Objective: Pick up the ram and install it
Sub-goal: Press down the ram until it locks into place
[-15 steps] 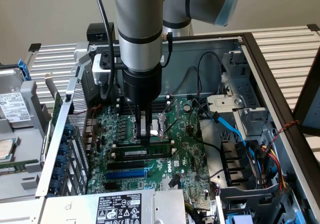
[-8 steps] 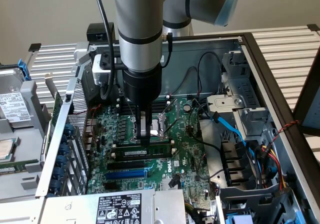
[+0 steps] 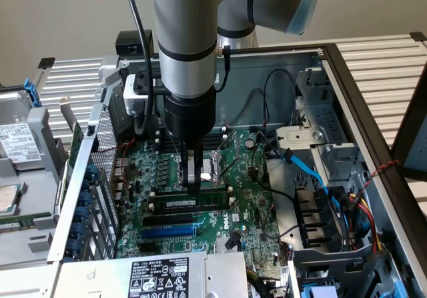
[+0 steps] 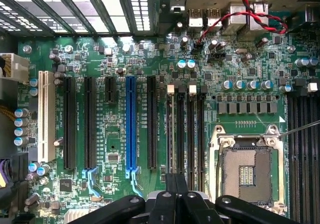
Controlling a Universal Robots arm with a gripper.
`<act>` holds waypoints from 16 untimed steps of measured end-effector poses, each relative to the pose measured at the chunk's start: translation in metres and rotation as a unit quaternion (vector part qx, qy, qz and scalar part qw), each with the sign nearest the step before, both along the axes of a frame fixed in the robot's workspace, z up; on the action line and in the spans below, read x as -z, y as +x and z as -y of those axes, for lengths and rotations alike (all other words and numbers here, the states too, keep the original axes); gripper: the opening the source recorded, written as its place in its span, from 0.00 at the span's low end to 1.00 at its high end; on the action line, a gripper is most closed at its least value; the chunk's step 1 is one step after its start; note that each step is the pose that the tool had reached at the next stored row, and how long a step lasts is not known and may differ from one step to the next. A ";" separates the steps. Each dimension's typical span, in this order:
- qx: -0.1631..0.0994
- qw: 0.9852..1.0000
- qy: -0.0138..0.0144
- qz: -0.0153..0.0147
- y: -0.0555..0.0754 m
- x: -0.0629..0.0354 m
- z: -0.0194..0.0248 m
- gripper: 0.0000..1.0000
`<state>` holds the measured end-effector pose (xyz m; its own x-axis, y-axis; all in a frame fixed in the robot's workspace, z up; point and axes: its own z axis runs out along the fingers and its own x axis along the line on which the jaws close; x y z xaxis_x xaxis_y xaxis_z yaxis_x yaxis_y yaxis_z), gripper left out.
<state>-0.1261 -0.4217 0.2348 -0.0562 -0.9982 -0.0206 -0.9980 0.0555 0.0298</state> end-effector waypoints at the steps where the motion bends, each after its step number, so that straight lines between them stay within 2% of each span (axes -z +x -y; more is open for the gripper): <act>1: 0.000 1.000 0.000 0.000 0.000 0.0000 0.0000 0.10; 16: 0.000 1.000 -0.001 0.000 0.000 0.0018 -0.0006 0.10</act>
